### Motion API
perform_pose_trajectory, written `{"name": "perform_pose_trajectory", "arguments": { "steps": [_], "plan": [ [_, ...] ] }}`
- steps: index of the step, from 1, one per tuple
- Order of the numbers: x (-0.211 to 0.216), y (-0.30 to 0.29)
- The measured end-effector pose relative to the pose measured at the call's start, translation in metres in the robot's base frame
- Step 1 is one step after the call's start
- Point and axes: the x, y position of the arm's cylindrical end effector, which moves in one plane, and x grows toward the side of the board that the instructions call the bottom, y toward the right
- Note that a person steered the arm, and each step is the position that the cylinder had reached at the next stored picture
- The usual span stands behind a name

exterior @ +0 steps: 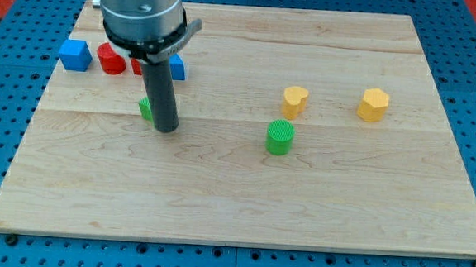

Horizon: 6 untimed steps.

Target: Place the green star towards the bottom of the blue triangle

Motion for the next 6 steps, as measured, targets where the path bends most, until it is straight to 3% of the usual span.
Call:
{"name": "perform_pose_trajectory", "arguments": {
  "steps": [1,2,4,5,6],
  "plan": [
    [0.03,0.001],
    [0.017,-0.032],
    [-0.024,-0.019],
    [0.013,0.012],
    [0.042,0.102]
  ]
}}
